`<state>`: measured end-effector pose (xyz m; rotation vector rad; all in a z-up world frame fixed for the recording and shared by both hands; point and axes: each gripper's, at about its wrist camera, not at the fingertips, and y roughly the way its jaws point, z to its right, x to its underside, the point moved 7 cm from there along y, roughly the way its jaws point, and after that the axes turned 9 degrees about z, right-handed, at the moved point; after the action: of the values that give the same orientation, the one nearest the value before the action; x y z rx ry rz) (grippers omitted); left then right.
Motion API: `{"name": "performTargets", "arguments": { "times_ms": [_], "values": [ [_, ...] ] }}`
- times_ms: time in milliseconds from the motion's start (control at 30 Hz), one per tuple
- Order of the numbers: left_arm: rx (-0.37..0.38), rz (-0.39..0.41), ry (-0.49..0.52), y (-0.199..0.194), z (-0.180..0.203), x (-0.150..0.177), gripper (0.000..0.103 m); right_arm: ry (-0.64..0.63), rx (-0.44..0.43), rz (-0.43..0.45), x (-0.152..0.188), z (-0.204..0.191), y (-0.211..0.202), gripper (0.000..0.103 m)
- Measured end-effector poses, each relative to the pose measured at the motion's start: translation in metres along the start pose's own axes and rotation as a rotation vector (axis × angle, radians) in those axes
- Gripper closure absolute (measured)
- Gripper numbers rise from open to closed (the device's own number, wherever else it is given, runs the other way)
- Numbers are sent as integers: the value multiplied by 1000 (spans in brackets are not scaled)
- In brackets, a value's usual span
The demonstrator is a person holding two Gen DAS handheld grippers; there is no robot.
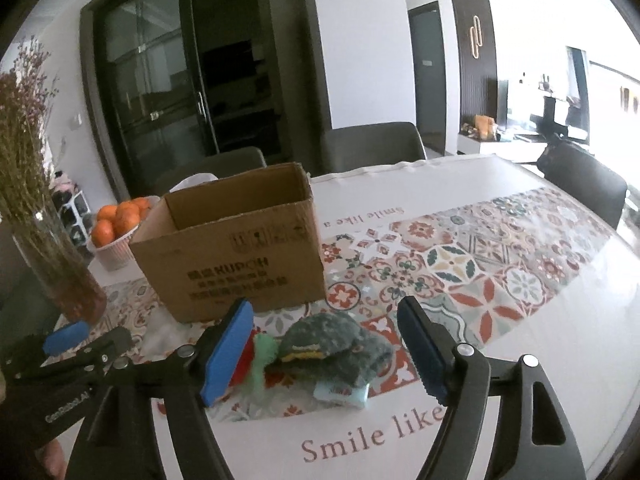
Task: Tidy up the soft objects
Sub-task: 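Pull both grippers back from the box toward the remaining items on the table, then lower the left gripper to the biscuit packet while the right gripper approaches the blue tissue pack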
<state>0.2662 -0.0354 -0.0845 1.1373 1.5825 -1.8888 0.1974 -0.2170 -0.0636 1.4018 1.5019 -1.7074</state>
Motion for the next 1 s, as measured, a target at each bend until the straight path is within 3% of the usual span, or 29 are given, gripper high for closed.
{"name": "performTargets", "arguments": {
  "times_ms": [467,1000],
  "values": [
    [-6,-32,-72,6,-7,29,41,133,89,-72,55,17,3,24],
    [28,-121,-147,48,-9,58,41,143,103,-146,93,16,34,24]
  ]
}}
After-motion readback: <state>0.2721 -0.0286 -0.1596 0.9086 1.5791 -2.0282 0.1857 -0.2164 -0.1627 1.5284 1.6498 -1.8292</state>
